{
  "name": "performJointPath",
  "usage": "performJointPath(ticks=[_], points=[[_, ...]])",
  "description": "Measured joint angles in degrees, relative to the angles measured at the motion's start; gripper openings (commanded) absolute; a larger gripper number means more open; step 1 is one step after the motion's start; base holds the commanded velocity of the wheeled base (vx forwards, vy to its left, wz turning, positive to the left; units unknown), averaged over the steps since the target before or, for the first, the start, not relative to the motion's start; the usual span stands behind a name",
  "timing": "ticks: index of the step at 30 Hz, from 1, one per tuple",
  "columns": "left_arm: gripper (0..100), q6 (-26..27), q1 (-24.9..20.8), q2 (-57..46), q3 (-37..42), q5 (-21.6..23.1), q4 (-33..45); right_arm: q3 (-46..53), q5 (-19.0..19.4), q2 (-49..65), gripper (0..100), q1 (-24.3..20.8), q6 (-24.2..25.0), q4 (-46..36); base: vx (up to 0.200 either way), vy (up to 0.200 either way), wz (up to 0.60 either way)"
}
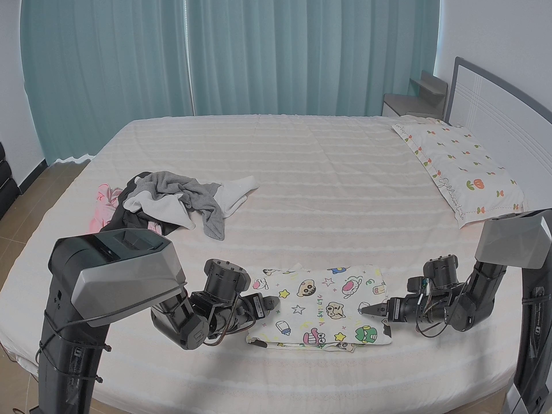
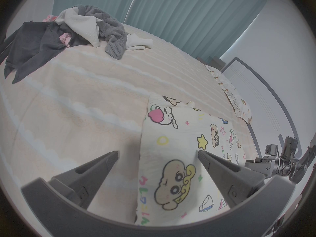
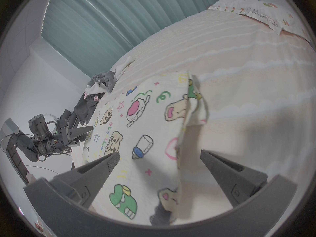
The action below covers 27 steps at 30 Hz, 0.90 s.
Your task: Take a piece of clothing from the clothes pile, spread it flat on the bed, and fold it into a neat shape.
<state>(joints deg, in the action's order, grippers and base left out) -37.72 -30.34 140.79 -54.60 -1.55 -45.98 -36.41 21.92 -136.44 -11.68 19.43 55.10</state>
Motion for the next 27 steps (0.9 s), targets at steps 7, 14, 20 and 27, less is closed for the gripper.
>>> performJointPath(ticks=[7,14,20,27], points=[[100,0.1,-0.6,1.2,-2.1,0.0,0.0,-3.2,-6.2,-1.8,100,-3.8,0.0,-0.4,0.0,0.0,0.0],[100,0.5,-2.0,2.1,-3.4,0.0,0.0,-5.4,-10.7,-3.2,100,-6.3,-0.1,-4.0,0.0,0.0,0.0],[0,0.5,-3.0,2.4,-3.6,0.0,0.0,-6.8,-10.9,-3.2,0,-7.6,0.1,-5.6,0.0,0.0,0.0],[0,0.2,-3.3,2.5,-4.1,0.0,0.2,-7.9,-10.8,-3.2,0,-8.3,1.5,-5.9,0.0,0.0,0.0]])
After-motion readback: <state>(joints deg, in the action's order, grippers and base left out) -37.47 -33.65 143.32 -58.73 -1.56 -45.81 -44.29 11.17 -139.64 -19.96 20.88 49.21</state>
